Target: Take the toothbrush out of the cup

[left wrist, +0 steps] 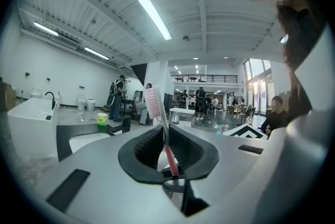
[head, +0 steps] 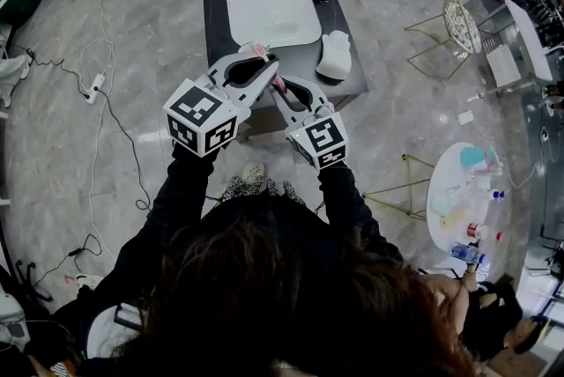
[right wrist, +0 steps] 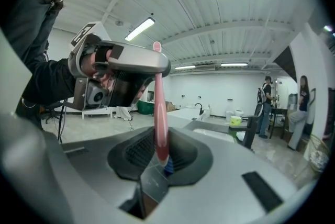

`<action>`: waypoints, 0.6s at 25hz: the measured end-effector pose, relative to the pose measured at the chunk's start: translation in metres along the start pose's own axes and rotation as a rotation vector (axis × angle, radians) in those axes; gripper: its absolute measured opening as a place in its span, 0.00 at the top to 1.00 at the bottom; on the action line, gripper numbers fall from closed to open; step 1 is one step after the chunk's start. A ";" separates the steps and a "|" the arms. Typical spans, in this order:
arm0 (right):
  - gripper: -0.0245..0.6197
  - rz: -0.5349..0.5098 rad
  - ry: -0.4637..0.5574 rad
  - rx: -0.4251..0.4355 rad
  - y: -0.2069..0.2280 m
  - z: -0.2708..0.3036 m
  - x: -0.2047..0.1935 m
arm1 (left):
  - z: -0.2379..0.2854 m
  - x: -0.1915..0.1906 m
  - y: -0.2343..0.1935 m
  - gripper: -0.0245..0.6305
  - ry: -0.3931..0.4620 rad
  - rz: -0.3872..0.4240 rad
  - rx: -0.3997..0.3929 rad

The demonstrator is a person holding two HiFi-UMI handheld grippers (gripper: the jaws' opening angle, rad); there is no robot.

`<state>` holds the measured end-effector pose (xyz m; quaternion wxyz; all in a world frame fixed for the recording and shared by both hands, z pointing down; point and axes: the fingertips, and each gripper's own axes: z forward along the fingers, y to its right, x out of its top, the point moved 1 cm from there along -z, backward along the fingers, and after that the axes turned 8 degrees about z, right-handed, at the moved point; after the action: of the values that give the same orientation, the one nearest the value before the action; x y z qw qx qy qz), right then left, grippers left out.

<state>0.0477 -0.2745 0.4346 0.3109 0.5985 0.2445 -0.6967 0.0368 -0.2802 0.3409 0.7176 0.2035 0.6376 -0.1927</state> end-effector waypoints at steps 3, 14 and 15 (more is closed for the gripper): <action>0.86 0.035 0.020 -0.006 0.000 0.000 0.002 | -0.001 0.000 0.003 0.91 0.039 0.057 0.010; 0.86 0.048 0.087 -0.101 0.024 -0.012 0.022 | -0.023 -0.009 -0.026 0.87 0.068 0.058 0.141; 0.86 0.047 0.100 -0.110 0.026 -0.014 0.026 | -0.026 -0.011 -0.030 0.87 0.066 0.056 0.159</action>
<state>0.0741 -0.2858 0.4076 0.3471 0.6199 0.2836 -0.6440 -0.0022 -0.2916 0.3475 0.6829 0.2838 0.6377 -0.2157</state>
